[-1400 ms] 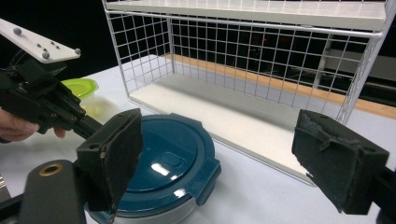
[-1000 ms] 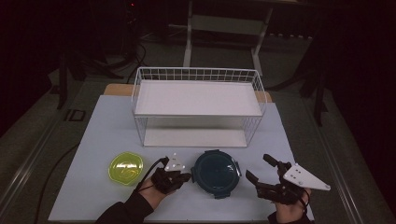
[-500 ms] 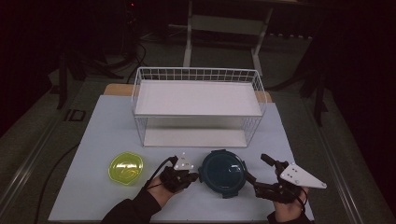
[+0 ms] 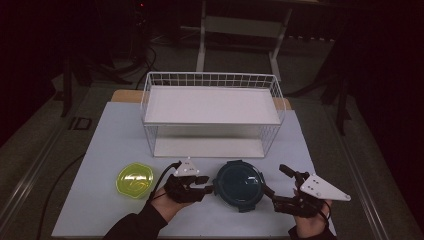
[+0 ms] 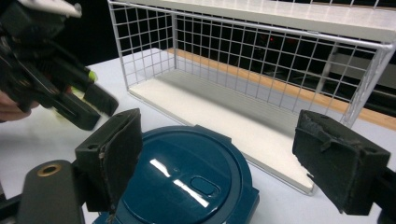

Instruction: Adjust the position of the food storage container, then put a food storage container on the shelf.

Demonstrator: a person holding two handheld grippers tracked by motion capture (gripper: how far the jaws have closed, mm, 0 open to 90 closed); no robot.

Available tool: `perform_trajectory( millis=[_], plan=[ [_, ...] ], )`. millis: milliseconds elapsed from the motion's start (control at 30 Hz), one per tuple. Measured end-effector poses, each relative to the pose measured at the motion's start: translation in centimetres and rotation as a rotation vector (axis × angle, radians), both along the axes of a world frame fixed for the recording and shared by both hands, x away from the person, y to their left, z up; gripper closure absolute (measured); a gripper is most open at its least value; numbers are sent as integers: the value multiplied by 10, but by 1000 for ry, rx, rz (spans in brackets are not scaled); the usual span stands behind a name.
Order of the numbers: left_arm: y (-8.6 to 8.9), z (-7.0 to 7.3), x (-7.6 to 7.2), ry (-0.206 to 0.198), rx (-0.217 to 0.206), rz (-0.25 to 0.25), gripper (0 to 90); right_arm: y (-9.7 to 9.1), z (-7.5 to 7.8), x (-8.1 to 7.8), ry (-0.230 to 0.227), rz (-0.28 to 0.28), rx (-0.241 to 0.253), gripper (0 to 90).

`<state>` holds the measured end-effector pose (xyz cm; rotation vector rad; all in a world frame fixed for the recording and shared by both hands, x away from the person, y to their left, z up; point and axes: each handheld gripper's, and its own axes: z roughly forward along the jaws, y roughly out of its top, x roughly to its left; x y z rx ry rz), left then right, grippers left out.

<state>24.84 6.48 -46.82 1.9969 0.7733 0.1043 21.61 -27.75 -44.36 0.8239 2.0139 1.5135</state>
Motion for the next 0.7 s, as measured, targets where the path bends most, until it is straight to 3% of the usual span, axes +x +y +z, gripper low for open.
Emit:
perform_trajectory(
  millis=[67,133,200,233,400,500,700],
  plan=[
    [0,6,-1,7,-48,-2,341,0,2,-1,-3,4,7,156],
    [-1,9,-1,5,-70,1,231,-1,3,-2,-6,8,9,155],
    [-2,10,1,38,-99,-14,136,0,5,-3,-13,7,1,155],
    [-3,8,5,79,-133,-23,136,0,5,-3,-9,9,1,155],
    [-6,-5,13,188,-163,4,47,2,5,-5,-14,6,-10,156],
    [-4,-14,18,236,-178,47,51,1,6,-6,-12,-5,-15,155],
    [0,-33,29,408,-209,94,71,-4,6,-6,4,-23,-17,155]
  ],
)
